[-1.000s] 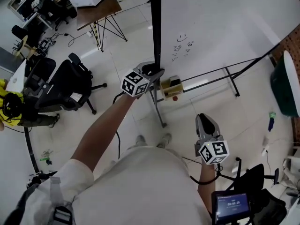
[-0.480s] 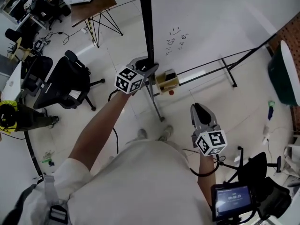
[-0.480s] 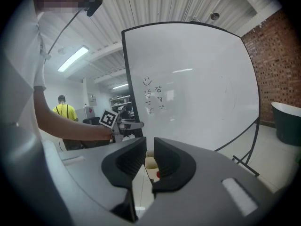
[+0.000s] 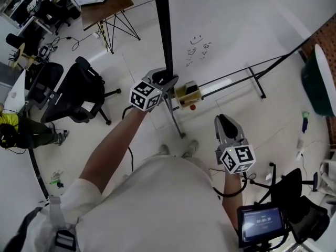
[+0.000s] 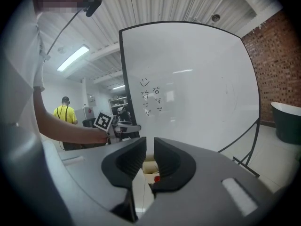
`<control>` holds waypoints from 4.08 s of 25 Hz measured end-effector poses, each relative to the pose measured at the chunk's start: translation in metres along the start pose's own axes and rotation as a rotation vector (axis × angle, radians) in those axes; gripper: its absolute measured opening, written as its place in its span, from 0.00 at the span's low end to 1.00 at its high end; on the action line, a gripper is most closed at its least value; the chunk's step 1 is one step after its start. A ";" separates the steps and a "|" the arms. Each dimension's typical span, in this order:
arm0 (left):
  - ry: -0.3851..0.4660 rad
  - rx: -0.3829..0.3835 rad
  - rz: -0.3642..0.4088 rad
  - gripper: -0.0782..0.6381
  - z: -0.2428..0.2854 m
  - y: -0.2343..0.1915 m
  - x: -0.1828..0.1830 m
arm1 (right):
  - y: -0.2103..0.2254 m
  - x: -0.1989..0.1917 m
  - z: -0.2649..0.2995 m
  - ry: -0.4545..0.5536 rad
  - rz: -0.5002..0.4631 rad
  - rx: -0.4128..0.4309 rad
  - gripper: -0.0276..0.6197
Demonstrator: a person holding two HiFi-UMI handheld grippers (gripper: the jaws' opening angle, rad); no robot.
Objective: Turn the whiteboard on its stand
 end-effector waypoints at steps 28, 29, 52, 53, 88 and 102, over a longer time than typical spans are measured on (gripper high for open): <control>0.003 0.043 -0.033 0.37 -0.064 0.014 -0.009 | -0.056 -0.007 0.001 -0.034 -0.006 0.089 0.13; 0.004 0.046 -0.035 0.37 -0.067 0.014 -0.010 | -0.058 -0.008 0.000 -0.036 -0.006 0.093 0.13; 0.012 0.130 -0.073 0.37 -0.190 0.007 -0.099 | -0.134 -0.057 -0.044 -0.046 -0.113 0.225 0.13; 0.012 0.130 -0.075 0.37 -0.191 0.008 -0.098 | -0.133 -0.057 -0.046 -0.051 -0.117 0.233 0.13; -0.005 0.118 -0.103 0.37 -0.216 0.021 -0.114 | -0.183 -0.029 0.008 -0.106 -0.142 0.311 0.13; 0.022 0.109 -0.074 0.37 -0.310 0.051 -0.176 | -0.303 -0.061 -0.010 -0.058 -0.167 0.258 0.13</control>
Point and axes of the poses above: the fingertips, and each gripper's own axes: z forward along the fingers, y to its right, x out of its top, the point moved 4 cm from there along -z, backward along the fingers, and after that the axes turned 14 degrees about -y, right-handed, at the moved point
